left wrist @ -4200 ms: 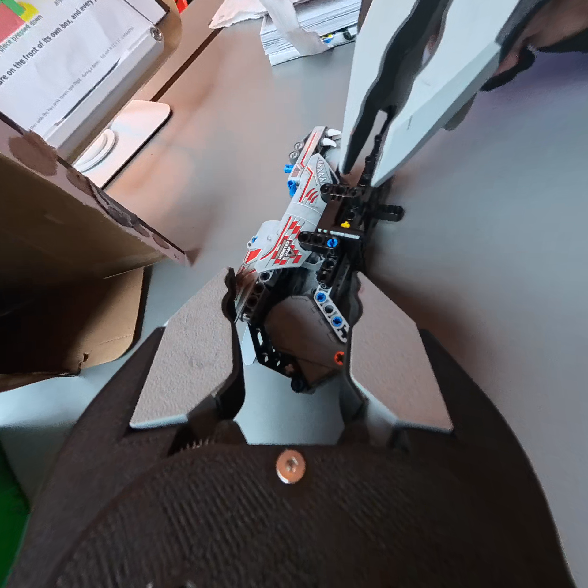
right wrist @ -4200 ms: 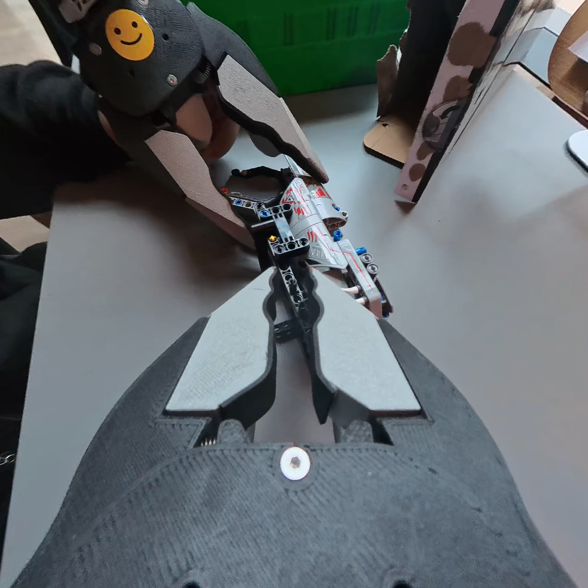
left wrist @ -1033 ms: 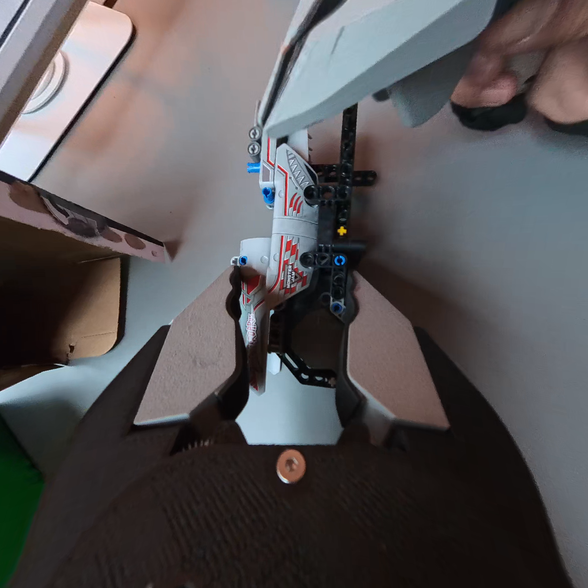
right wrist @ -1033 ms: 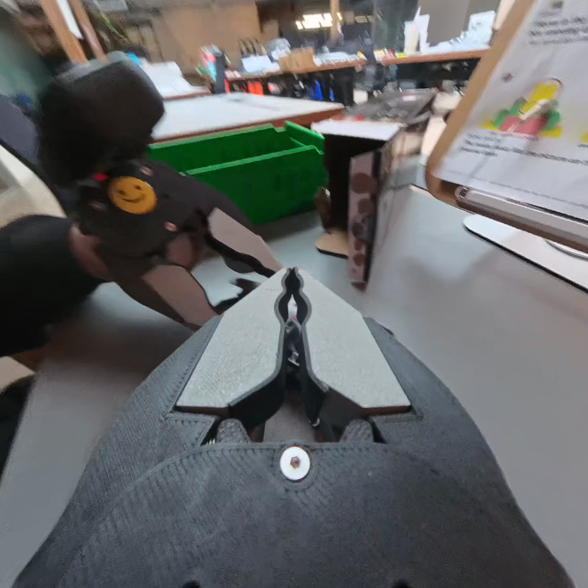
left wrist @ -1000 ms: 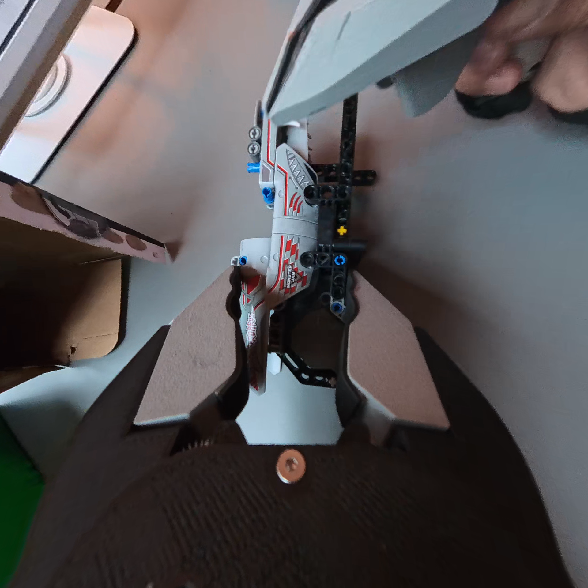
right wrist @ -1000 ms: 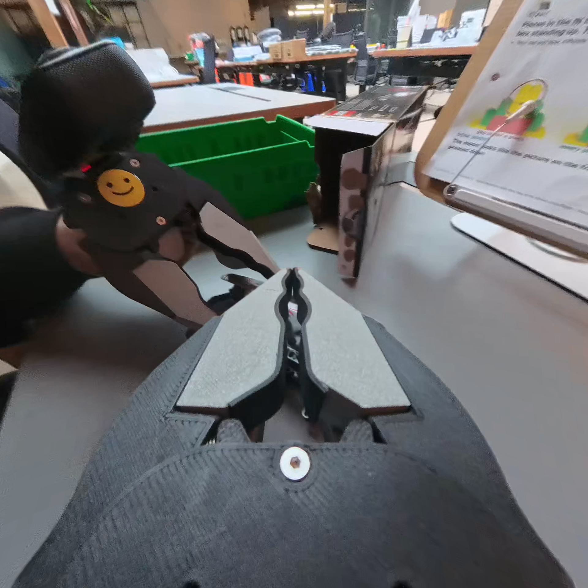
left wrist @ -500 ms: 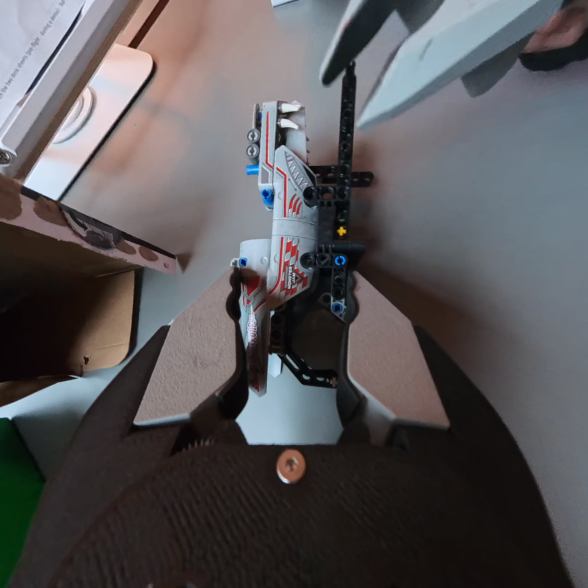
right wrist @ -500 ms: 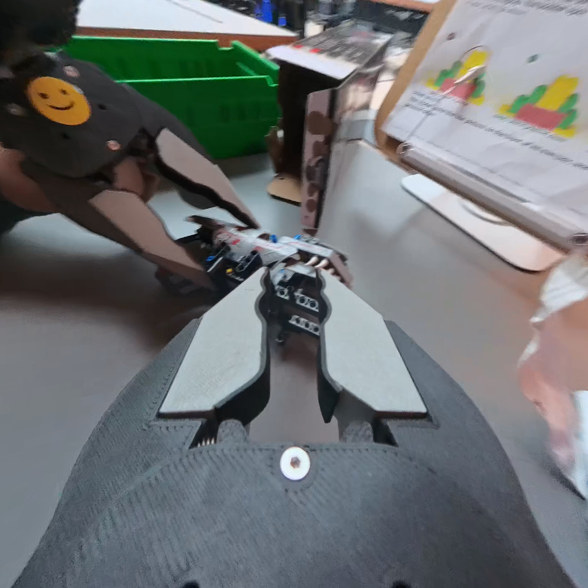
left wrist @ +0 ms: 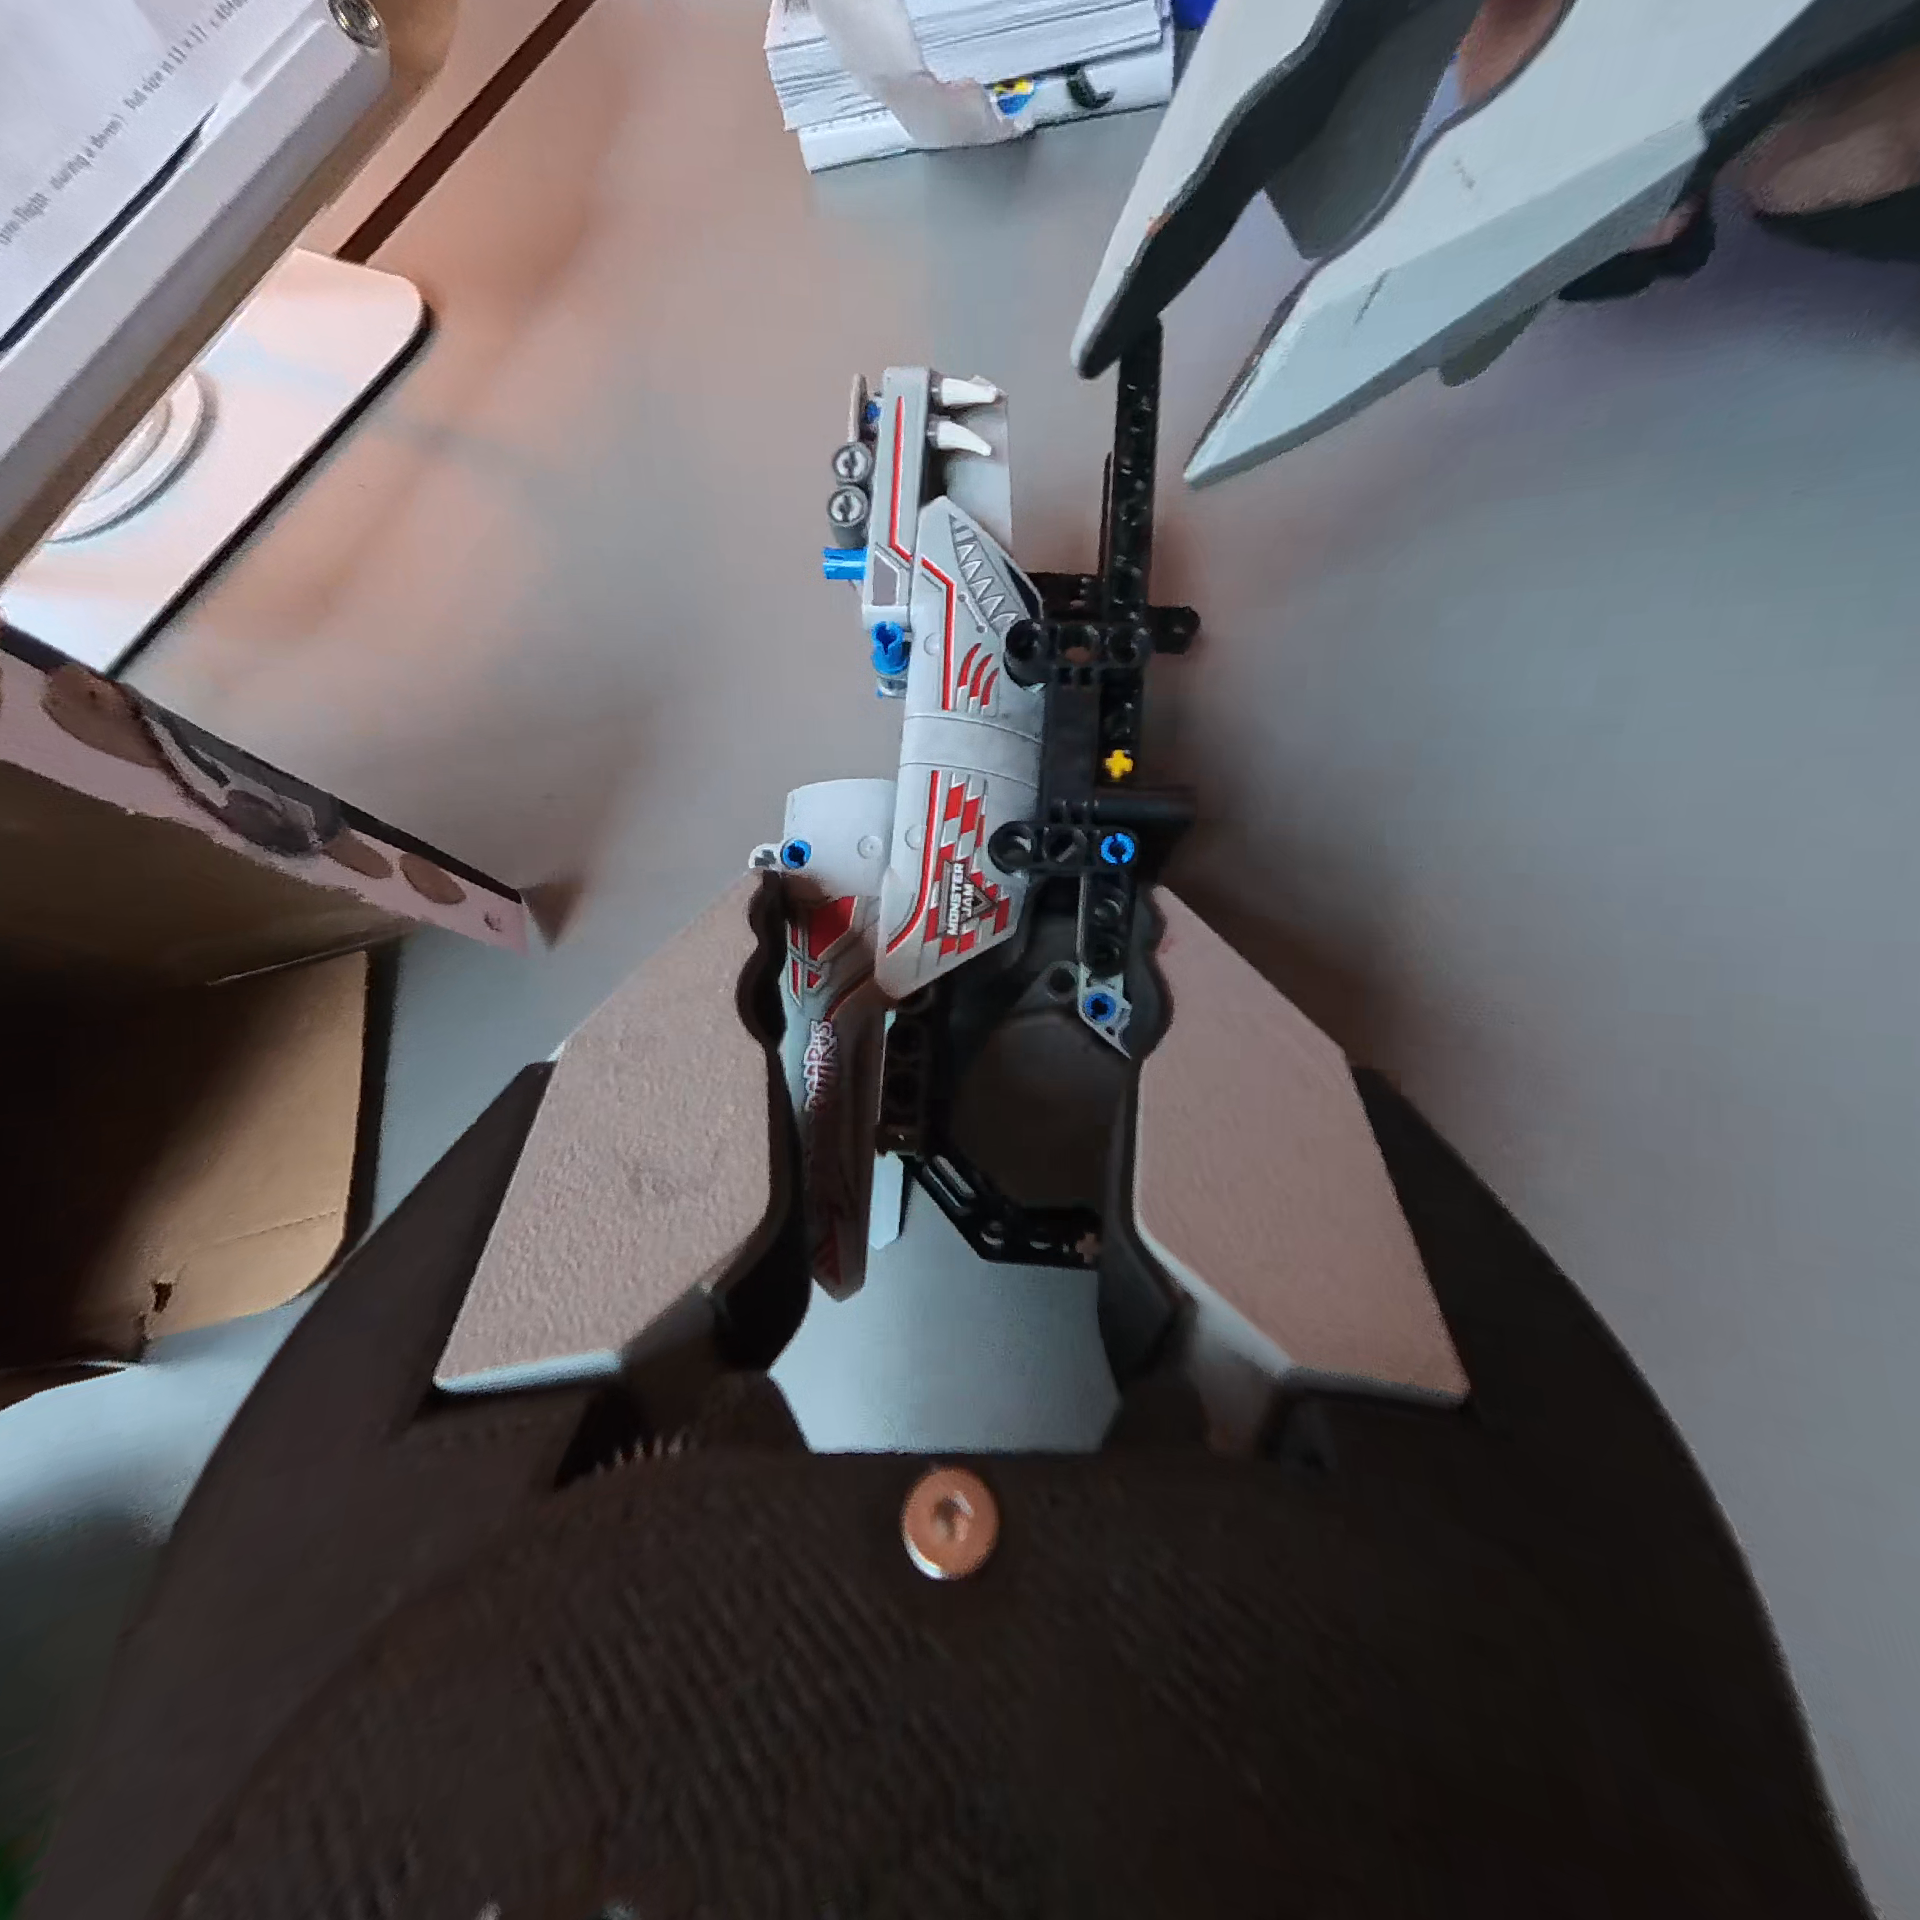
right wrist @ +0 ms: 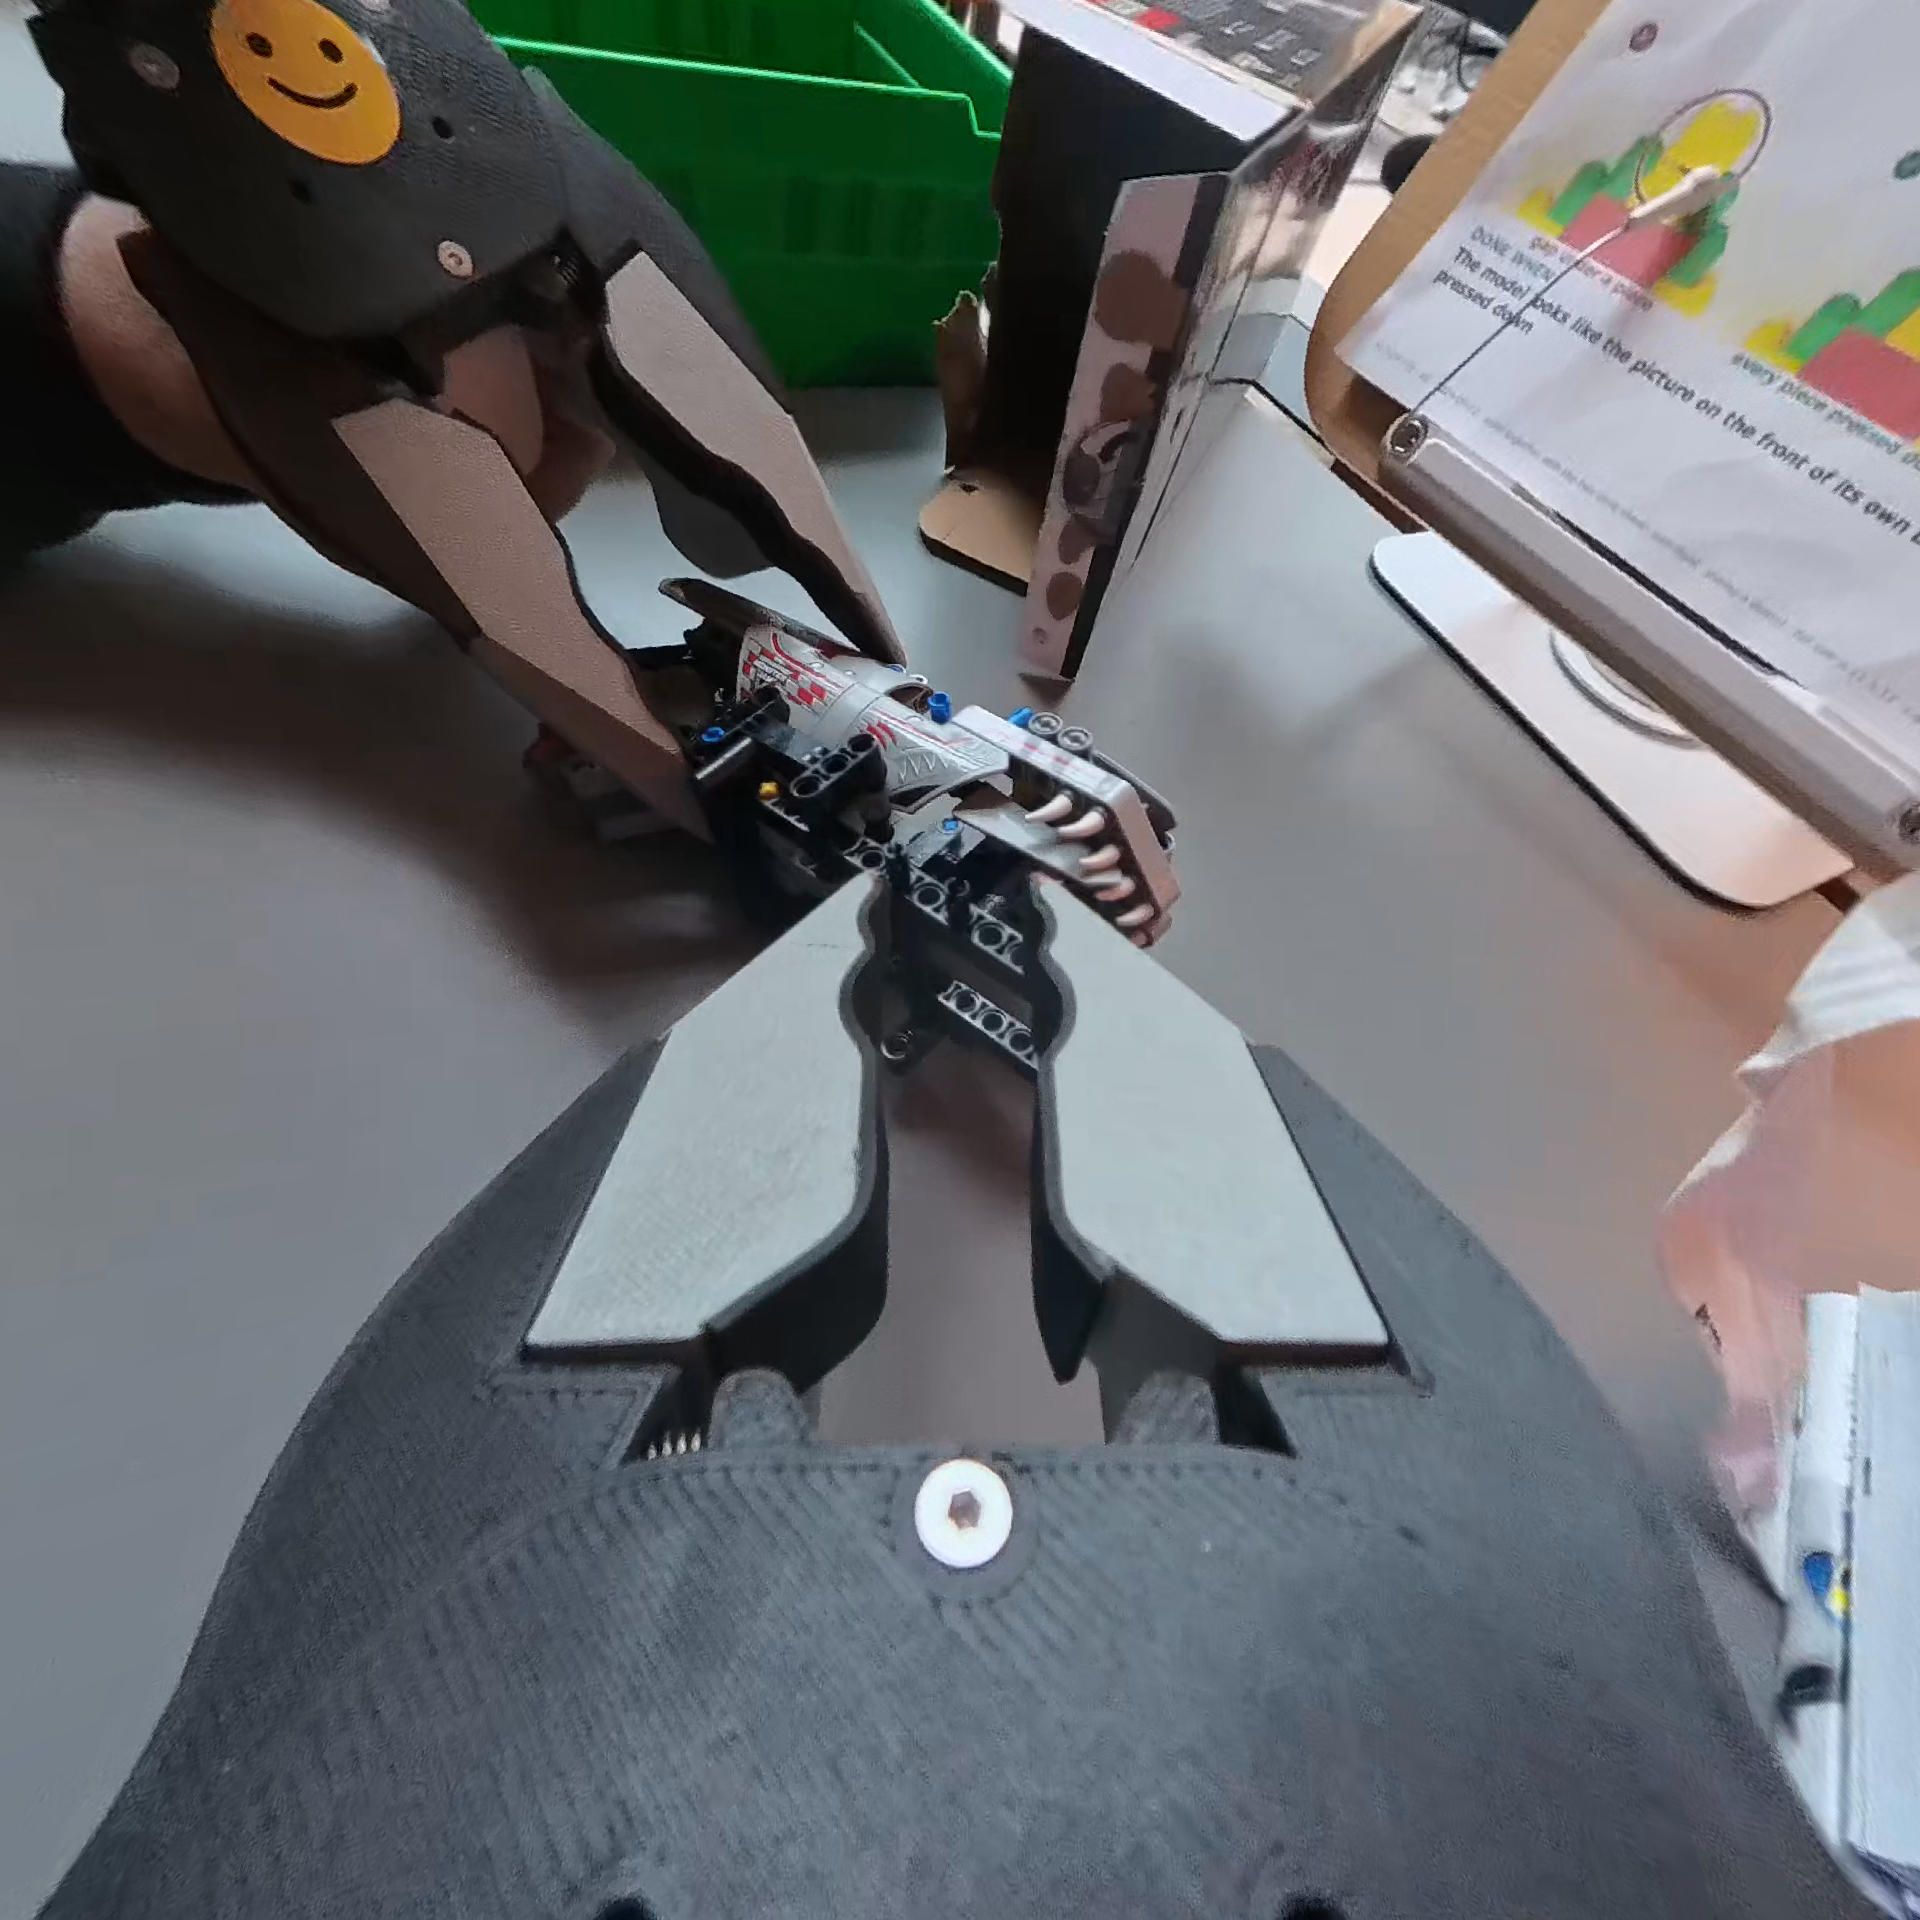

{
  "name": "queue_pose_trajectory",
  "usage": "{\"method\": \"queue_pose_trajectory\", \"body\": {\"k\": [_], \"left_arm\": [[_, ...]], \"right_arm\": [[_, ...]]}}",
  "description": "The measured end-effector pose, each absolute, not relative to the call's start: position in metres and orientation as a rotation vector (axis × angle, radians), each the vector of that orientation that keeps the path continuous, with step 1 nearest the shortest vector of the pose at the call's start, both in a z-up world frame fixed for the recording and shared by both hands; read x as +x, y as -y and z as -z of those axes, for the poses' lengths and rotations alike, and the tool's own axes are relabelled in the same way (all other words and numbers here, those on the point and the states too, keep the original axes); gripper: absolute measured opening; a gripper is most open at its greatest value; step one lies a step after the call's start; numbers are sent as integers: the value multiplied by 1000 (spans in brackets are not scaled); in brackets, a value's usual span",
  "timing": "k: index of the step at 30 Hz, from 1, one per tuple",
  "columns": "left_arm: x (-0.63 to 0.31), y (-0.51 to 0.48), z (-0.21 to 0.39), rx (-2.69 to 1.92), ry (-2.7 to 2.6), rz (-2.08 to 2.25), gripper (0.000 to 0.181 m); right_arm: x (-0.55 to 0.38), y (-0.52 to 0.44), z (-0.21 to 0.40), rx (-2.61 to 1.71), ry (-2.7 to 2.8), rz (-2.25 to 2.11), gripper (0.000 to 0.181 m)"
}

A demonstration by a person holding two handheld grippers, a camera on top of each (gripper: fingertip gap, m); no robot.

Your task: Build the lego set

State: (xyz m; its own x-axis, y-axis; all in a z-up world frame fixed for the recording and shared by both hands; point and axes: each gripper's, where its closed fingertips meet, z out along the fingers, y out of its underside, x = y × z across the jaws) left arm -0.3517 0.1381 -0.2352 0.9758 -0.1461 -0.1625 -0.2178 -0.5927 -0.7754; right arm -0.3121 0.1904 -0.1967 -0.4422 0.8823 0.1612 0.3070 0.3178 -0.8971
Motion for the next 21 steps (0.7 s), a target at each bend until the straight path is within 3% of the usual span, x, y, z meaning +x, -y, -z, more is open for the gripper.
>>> {"method": "queue_pose_trajectory", "body": {"k": [6, 14, 21], "left_arm": [[-351, -136, 234, -2218, -222, -4, 64], [-337, -127, 228, -2171, -15, 581, 64], [-340, -124, 227, -2124, 70, 754, 64]], "right_arm": [[-314, -192, 192, -1078, 1870, -1178, 22], [-310, -191, 184, -1067, 1858, -1260, 19], [-310, -199, 178, -1146, 1796, -1371, 21]]}}
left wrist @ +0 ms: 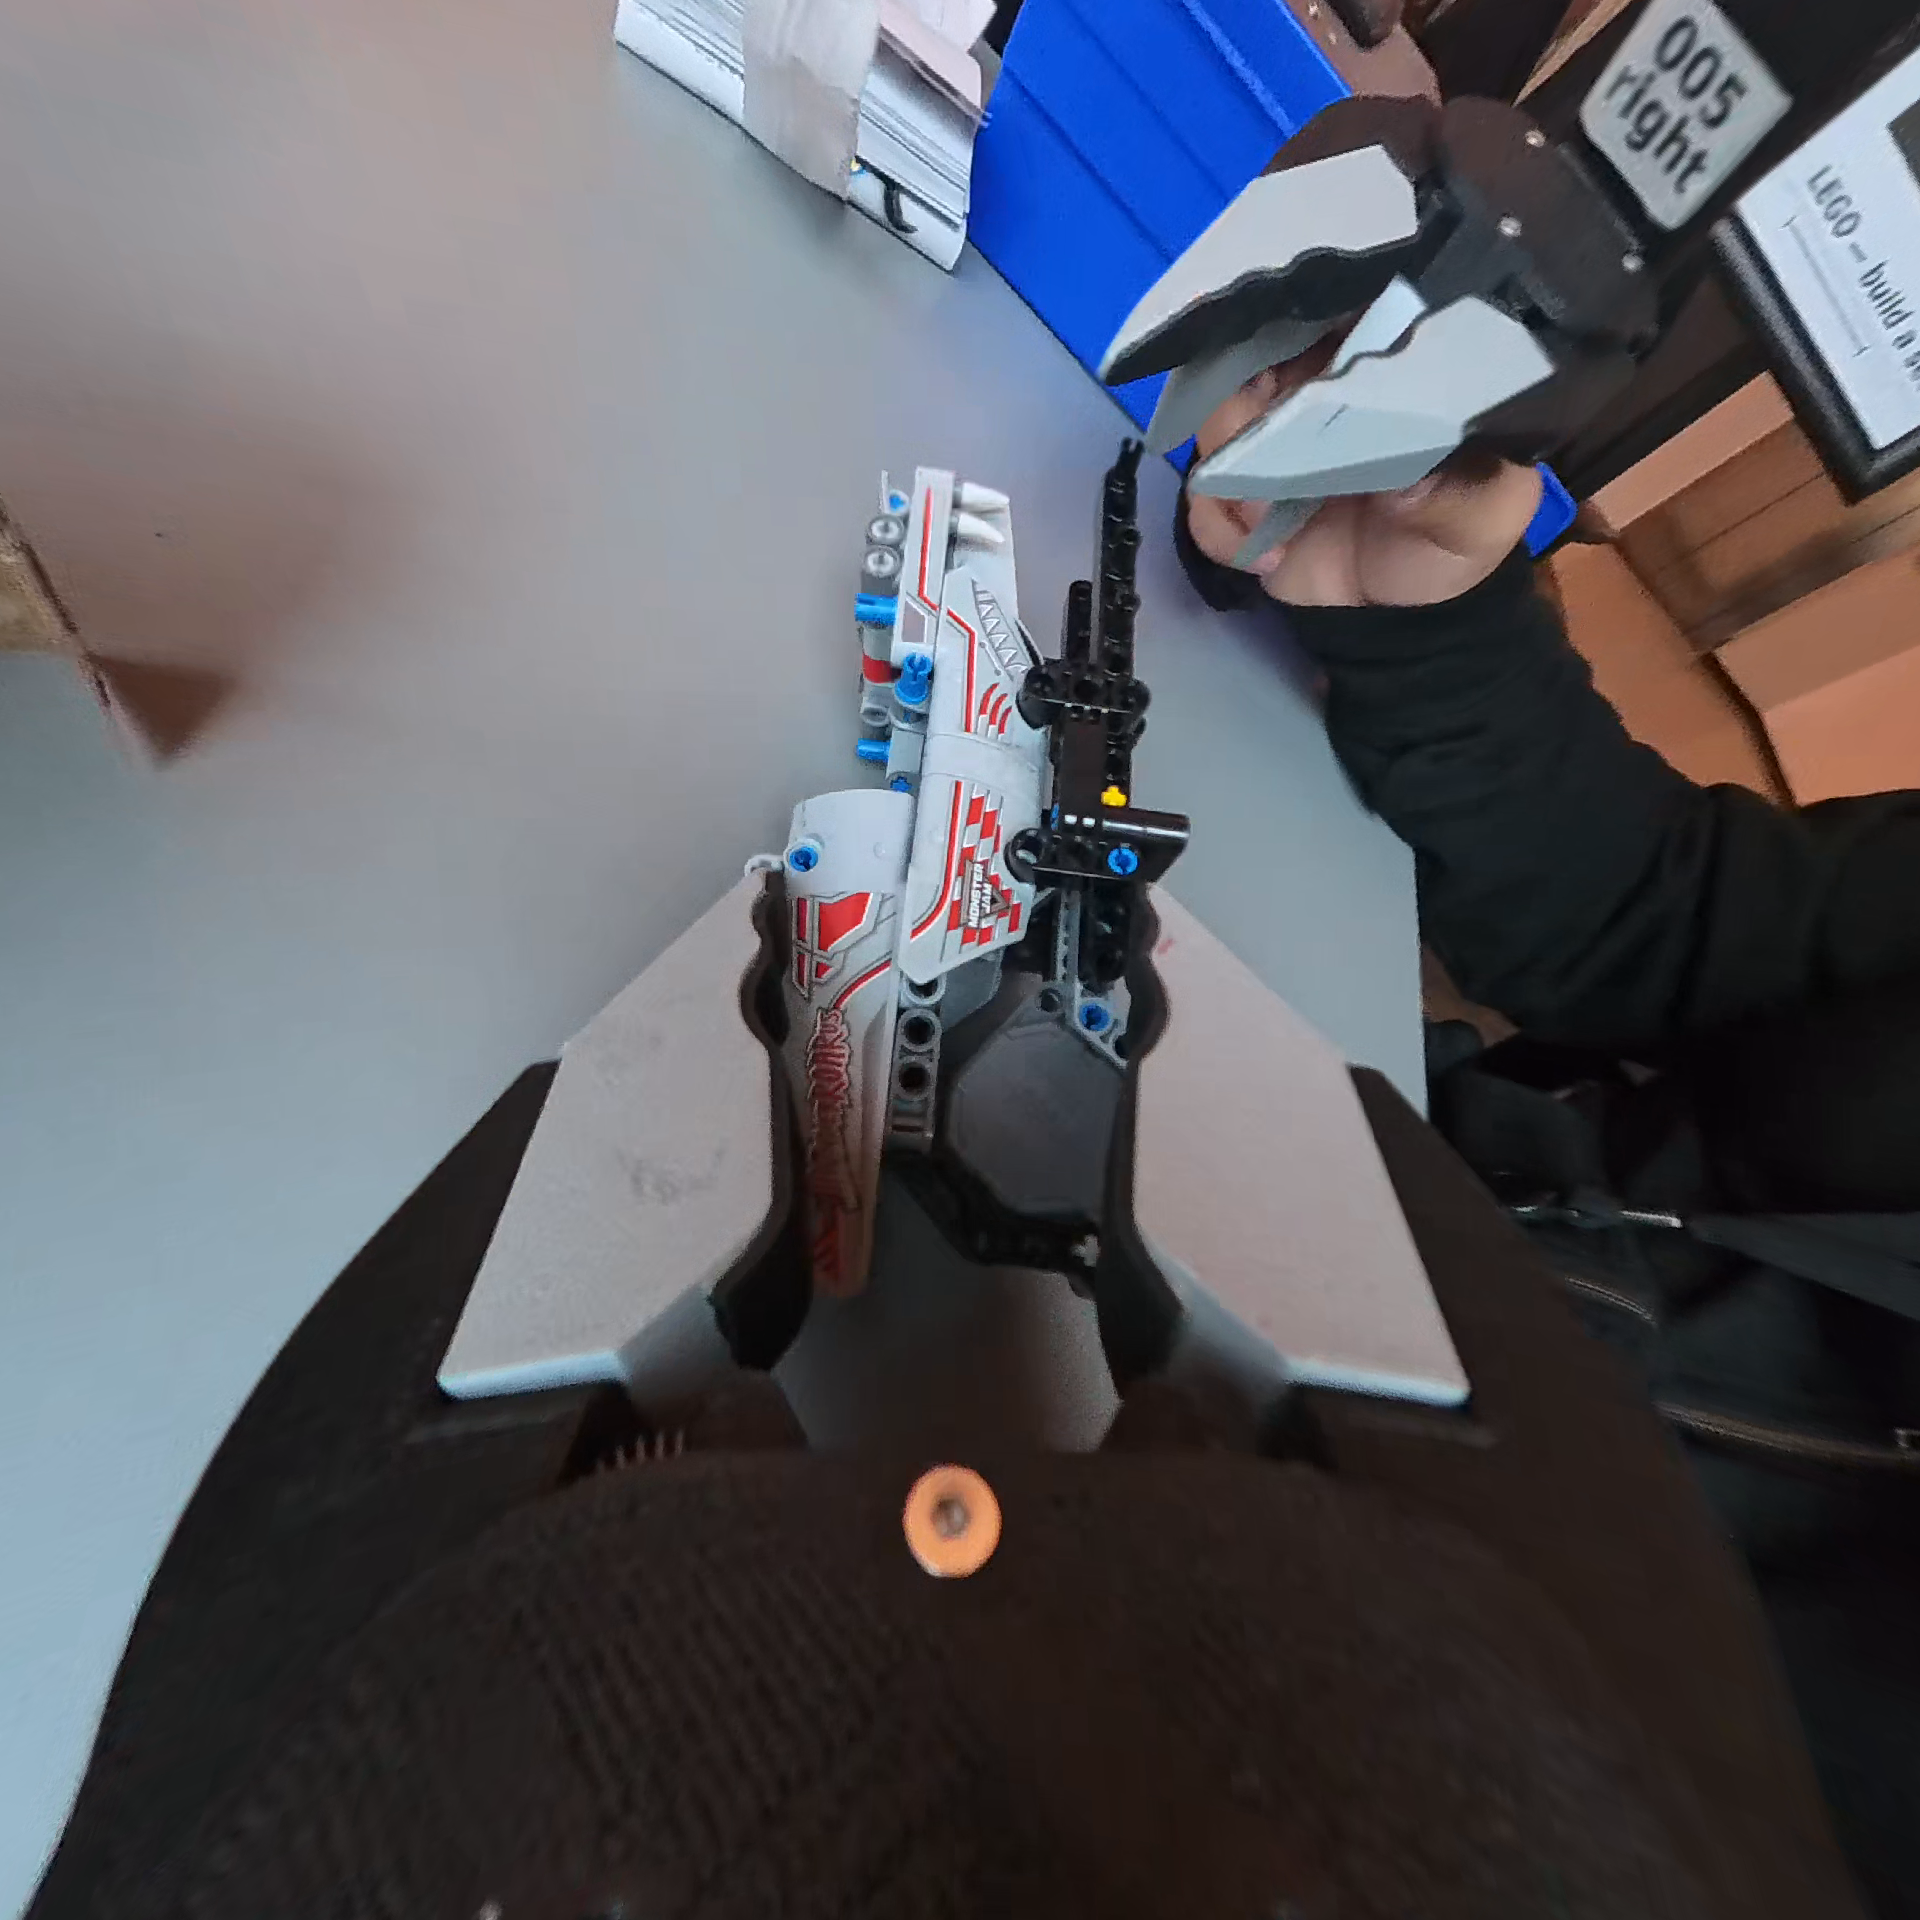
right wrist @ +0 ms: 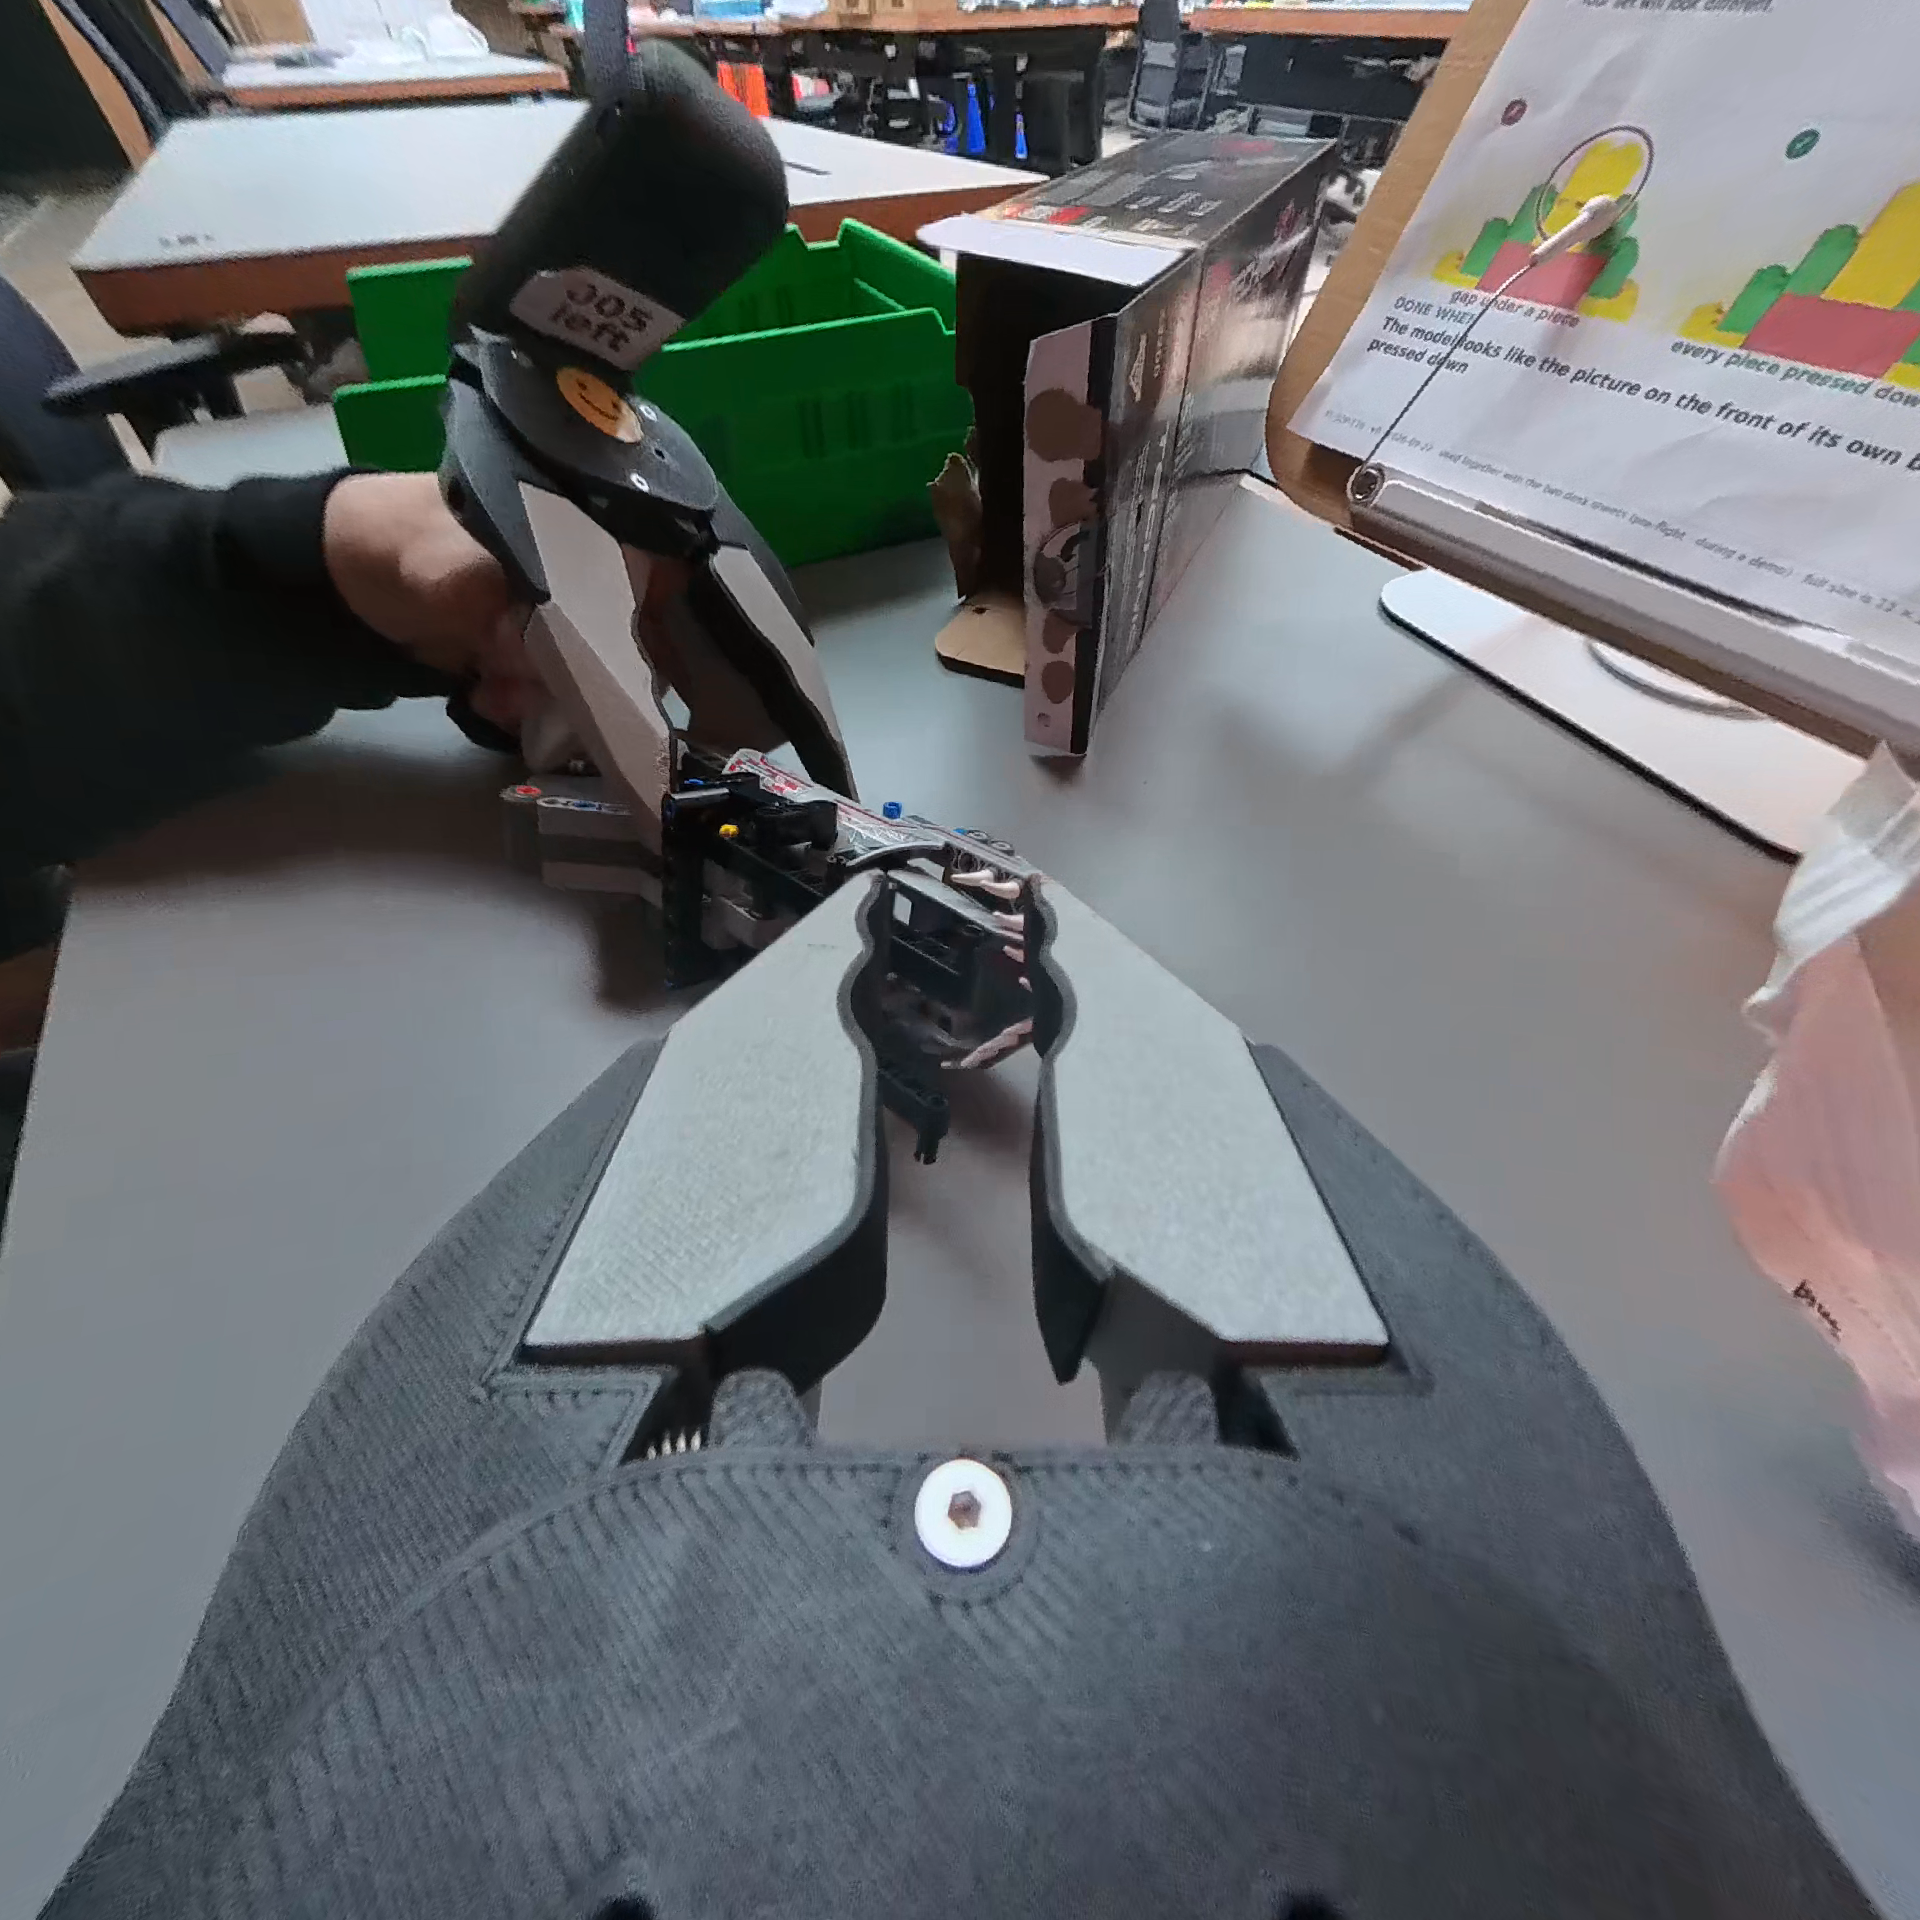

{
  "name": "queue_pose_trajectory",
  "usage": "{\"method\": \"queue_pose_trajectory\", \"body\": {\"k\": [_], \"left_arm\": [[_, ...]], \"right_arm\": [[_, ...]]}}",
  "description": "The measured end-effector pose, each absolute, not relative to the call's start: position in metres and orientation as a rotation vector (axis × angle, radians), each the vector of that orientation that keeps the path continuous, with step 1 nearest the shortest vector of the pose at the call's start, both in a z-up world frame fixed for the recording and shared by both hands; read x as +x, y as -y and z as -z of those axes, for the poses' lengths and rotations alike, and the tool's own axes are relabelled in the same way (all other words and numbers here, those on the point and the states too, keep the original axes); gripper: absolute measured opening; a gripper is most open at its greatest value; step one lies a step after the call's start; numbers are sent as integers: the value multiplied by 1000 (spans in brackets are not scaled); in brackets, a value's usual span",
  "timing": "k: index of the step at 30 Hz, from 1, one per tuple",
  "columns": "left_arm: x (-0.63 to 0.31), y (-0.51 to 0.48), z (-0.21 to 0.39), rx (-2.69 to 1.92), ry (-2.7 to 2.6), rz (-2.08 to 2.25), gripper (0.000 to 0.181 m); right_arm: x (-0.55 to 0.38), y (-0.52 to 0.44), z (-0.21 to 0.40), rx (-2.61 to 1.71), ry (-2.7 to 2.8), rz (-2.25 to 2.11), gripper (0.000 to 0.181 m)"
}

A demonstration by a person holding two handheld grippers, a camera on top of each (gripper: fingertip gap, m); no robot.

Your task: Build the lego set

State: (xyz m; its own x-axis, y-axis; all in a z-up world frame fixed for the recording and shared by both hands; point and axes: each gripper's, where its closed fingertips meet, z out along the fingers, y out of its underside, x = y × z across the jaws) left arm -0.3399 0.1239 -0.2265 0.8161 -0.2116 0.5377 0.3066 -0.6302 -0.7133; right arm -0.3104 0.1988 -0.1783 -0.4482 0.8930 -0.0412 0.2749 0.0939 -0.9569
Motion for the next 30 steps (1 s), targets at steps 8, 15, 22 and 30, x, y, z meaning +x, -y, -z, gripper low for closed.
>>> {"method": "queue_pose_trajectory", "body": {"k": [8, 15, 22, 30], "left_arm": [[-340, -121, 225, -2104, 84, 840, 63], [-341, -122, 225, -2099, 87, 836, 63], [-341, -122, 225, -2144, 66, 734, 63], [-321, -124, 178, -2170, -183, 342, 59]], "right_arm": [[-306, -197, 187, -1360, 1812, -1682, 0], [-306, -204, 183, -1415, 1749, -1771, 4], [-307, -196, 197, -1314, 1875, -1560, 1], [-301, -174, 211, -1167, 2011, -1353, 0]]}}
